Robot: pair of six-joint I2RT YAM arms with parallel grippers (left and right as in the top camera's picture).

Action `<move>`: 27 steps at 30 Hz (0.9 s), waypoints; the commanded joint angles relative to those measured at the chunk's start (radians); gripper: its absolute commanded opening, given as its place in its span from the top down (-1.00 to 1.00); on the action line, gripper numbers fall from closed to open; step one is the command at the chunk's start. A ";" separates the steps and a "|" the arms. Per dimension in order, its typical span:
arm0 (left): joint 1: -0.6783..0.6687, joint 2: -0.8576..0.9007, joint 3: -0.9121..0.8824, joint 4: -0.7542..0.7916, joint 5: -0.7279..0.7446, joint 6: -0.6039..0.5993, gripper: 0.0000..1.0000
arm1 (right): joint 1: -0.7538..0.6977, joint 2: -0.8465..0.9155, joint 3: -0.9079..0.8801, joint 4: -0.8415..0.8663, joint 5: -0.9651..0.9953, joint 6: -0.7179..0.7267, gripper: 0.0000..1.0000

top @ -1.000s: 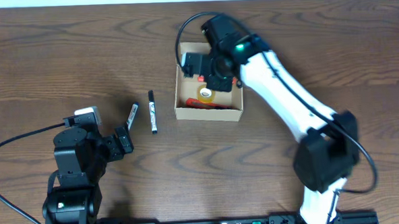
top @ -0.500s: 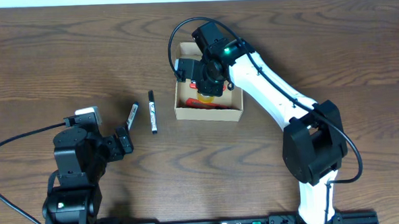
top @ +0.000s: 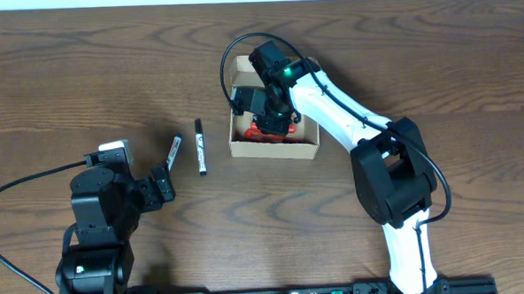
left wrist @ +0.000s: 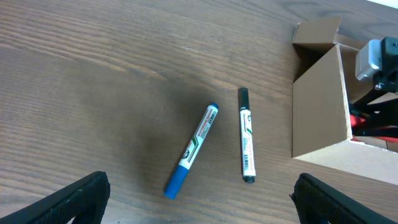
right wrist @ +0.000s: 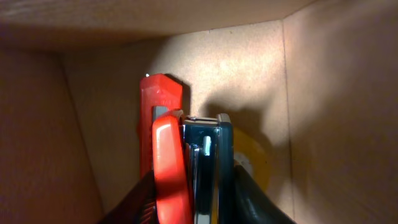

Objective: Pack container
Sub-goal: 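Open the right gripper and withdraw it to the upper right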

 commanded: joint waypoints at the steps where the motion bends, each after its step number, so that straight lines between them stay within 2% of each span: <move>1: -0.003 -0.001 0.021 -0.001 -0.005 0.018 -0.91 | -0.004 0.000 0.014 0.007 -0.014 0.009 0.28; 4: -0.003 -0.001 0.021 -0.001 -0.004 0.022 -0.90 | -0.004 -0.005 0.016 0.016 -0.010 0.024 0.22; 8: -0.003 -0.001 0.021 0.000 -0.004 0.040 -0.91 | -0.010 -0.051 0.036 0.017 0.005 0.060 0.03; 10: -0.003 -0.001 0.021 -0.003 -0.005 0.040 -0.90 | -0.019 -0.096 0.063 0.011 0.005 0.076 -0.02; 12: -0.003 -0.001 0.021 -0.005 -0.003 0.040 -0.91 | -0.040 -0.150 0.100 0.003 0.004 0.113 -0.16; 18: -0.003 -0.001 0.021 -0.058 0.004 0.036 -0.90 | -0.124 -0.308 0.225 -0.057 0.003 0.230 -0.35; 21: -0.003 0.000 0.021 -0.060 0.003 -0.071 -0.91 | -0.189 -0.391 0.249 -0.065 0.004 0.269 -0.58; 23: -0.003 0.002 0.022 -0.055 0.020 -0.102 -0.90 | -0.251 -0.434 0.249 -0.051 0.029 0.354 -0.66; 27: -0.003 0.058 0.060 -0.089 0.084 -0.092 -0.90 | -0.397 -0.453 0.249 -0.074 0.109 0.620 -0.67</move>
